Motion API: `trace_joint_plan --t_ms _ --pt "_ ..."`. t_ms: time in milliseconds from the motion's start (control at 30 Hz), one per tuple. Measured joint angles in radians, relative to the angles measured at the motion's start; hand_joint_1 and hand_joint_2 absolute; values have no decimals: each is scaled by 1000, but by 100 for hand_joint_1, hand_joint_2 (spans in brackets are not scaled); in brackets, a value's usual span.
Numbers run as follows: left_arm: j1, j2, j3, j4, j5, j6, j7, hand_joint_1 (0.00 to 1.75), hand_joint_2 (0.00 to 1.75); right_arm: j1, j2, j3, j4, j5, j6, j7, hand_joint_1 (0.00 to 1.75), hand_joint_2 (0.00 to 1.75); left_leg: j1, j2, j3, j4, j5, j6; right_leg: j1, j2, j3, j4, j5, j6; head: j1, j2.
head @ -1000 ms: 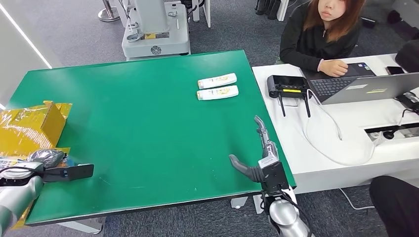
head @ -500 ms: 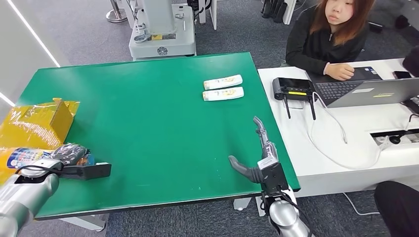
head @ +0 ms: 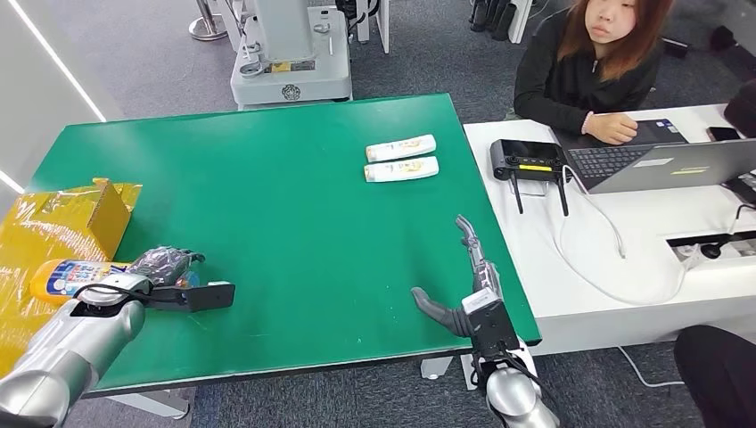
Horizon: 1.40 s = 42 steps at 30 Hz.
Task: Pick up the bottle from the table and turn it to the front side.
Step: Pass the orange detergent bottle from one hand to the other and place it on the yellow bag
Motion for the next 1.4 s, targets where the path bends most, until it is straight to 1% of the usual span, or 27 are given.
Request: trace_joint_plan --t_ms 200,333,433,633,800,933,1100,1400 --pt "-8 -7 9 0 -5 -24 31 0 175 6 0 0 0 0 3 1 0 175 0 1 0 0 -1 0 0 1 -1 0 0 0 0 0" --pt "-10 -7 18 0 0 -39 53 0 0 6 0 0 0 8 3 3 0 175 0 1 0 0 -1 -1 0 2 -1 0 0 0 0 0" --pt "-12 -4 30 0 9 -71 75 0 0 7 0 0 0 15 3 8 0 175 0 2 0 0 -1 -1 0 2 -1 0 -1 0 0 0" --pt "-17 -2 47 0 6 -166 139 0 0 3 1 0 9 16 12 14 0 175 0 2 0 0 -1 -1 0 2 -1 0 -1 0 0 0" --pt "-19 2 57 0 3 -256 201 0 0 -18 4 0 33 15 19 14 0 175 0 2 0 0 -1 -1 0 3 0 0 -1 0 0 0" --pt "-20 5 67 0 7 -306 231 0 0 -35 11 0 53 14 22 14 0 175 0 5 1 0 -2 -1 0 5 0 0 -1 0 0 0" --pt "-19 16 74 0 4 -331 242 0 0 -50 20 6 70 15 30 14 0 175 0 8 4 -1 -3 -3 0 10 1 0 0 -1 0 0" --pt "-15 23 85 0 1 -338 230 0 0 -65 24 15 91 15 40 14 0 175 -1 11 7 -4 -4 -3 1 12 2 0 0 -3 0 0"
